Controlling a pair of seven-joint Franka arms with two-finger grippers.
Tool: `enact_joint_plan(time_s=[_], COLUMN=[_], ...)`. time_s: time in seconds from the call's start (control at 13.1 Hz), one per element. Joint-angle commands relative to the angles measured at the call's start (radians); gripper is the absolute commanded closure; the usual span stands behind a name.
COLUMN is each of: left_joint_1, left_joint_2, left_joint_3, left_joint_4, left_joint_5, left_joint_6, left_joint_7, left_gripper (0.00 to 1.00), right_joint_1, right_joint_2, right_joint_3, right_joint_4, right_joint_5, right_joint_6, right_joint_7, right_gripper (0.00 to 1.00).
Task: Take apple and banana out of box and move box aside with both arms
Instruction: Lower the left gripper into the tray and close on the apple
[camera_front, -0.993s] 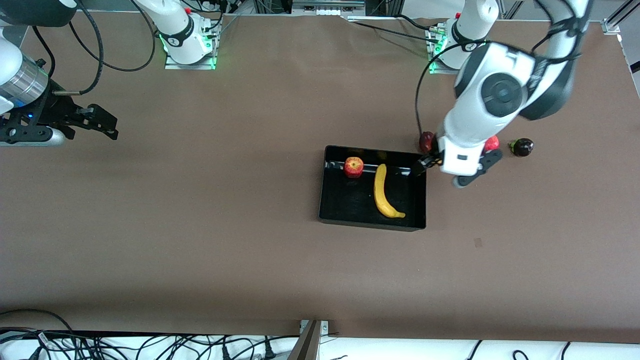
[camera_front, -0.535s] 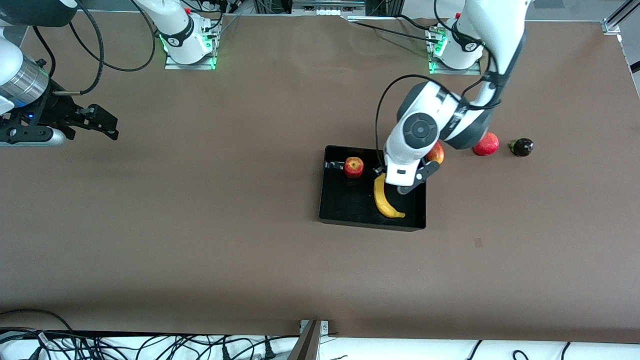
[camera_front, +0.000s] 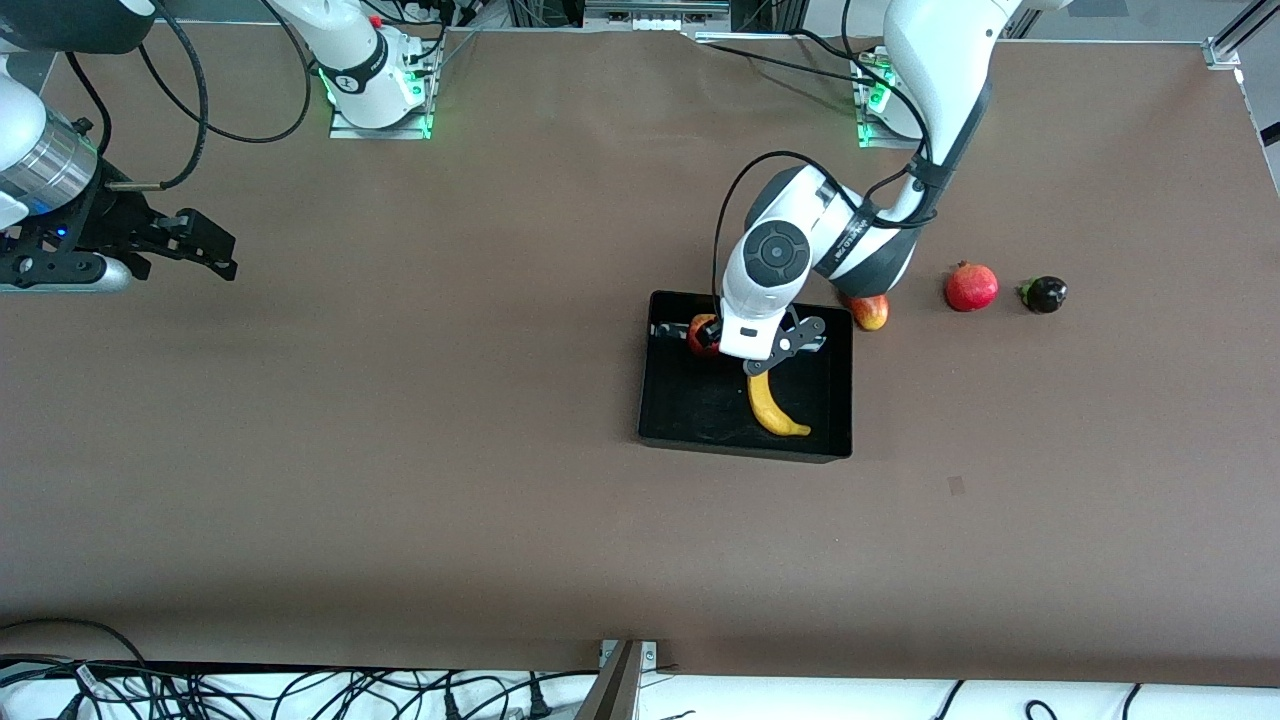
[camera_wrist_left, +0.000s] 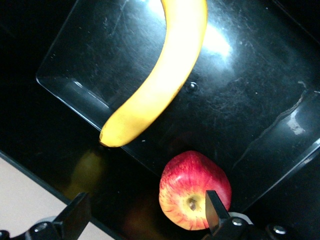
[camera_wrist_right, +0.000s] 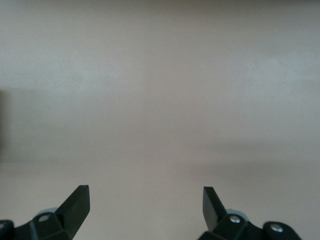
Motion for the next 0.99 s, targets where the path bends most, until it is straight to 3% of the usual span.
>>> enact_joint_plan(time_s=[0.0, 0.92], left_joint_1=[-0.030, -0.084], left_joint_2=[0.040, 0.120], left_joint_3=[0.005, 0.005], left_joint_4=[0.023, 0.023], left_joint_5=[-0.006, -0.003], left_joint_6=[0.053, 0.200], left_joint_7=[-0.036, -0.117], left_gripper=[0.00, 0.00], right_joint_1=[0.002, 0.002], right_joint_2=[0.004, 0.004], right_joint_3=[0.001, 0.001], right_joint_4=[0.013, 0.013], right_joint_5=[0.002, 0.002], right_joint_6=[0.000, -0.001], right_joint_7=[-0.001, -0.001], right_gripper=[0.00, 0.00])
